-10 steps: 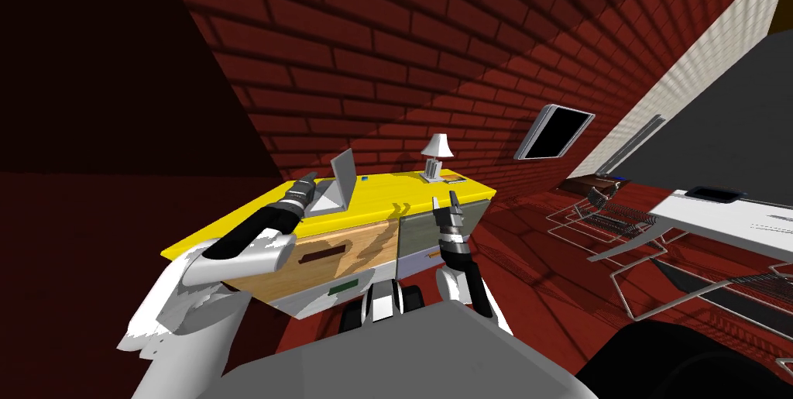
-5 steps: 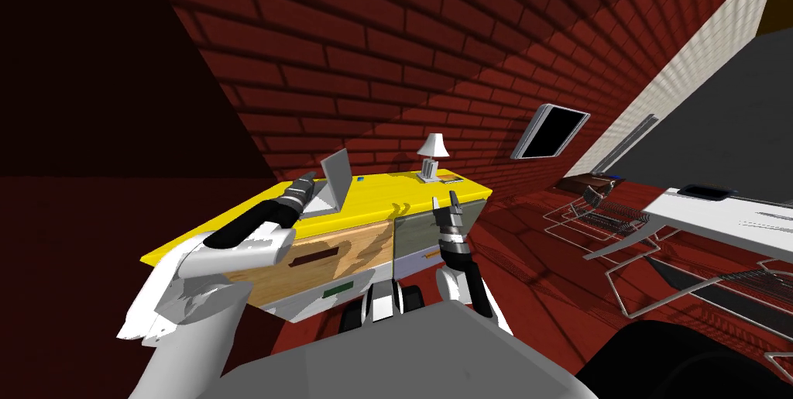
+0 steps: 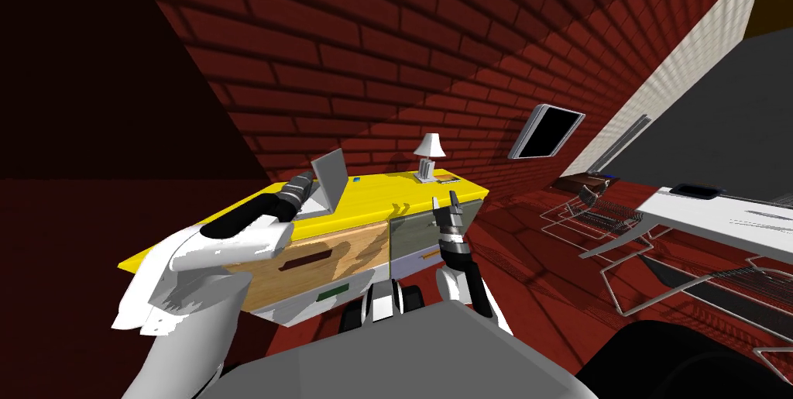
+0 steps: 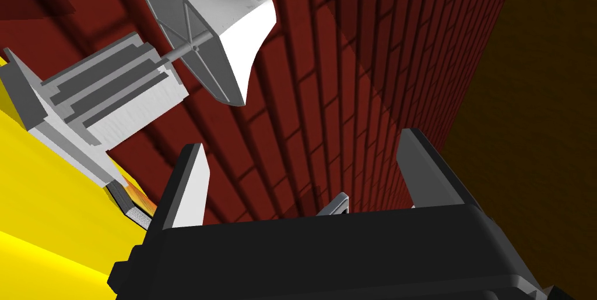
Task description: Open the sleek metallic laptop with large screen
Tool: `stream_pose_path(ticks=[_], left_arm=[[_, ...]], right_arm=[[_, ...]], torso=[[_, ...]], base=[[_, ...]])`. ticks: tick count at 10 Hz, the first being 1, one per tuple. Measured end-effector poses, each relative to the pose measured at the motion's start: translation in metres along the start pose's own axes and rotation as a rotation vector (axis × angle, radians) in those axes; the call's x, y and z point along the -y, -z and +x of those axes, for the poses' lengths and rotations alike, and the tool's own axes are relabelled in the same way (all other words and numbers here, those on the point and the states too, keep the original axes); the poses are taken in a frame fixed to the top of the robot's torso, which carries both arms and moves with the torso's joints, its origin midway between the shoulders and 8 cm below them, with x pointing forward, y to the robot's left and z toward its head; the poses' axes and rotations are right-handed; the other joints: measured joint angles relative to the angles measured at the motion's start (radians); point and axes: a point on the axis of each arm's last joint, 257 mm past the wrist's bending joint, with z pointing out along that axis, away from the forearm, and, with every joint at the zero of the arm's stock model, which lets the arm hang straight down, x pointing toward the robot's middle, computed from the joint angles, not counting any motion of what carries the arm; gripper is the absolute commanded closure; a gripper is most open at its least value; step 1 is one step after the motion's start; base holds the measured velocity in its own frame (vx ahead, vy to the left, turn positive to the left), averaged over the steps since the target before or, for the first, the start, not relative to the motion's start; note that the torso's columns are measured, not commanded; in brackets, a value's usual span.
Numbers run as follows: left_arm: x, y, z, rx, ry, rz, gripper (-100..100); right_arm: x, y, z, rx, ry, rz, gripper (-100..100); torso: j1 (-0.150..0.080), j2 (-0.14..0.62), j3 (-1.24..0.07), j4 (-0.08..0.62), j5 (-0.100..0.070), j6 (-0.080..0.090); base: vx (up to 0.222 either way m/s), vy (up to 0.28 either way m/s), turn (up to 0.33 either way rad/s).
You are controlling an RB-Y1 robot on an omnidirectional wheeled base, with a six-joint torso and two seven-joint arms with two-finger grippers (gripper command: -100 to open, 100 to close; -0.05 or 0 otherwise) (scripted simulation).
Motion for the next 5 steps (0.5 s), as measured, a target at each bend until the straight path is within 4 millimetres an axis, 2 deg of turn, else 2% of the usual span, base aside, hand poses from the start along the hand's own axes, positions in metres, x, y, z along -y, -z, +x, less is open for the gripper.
stream_pose_path(ticks=[5], left_arm=[[0.007, 0.007, -0.013, 0.021, -0.024, -0.037, -100]], right_arm=[[0.0, 0.0, 0.0, 0.0, 0.0, 0.0, 0]], torso=[[-0.003, 0.001, 0.0, 0.001, -0.001, 0.001]], base=[[0.005, -0.044, -0.015]])
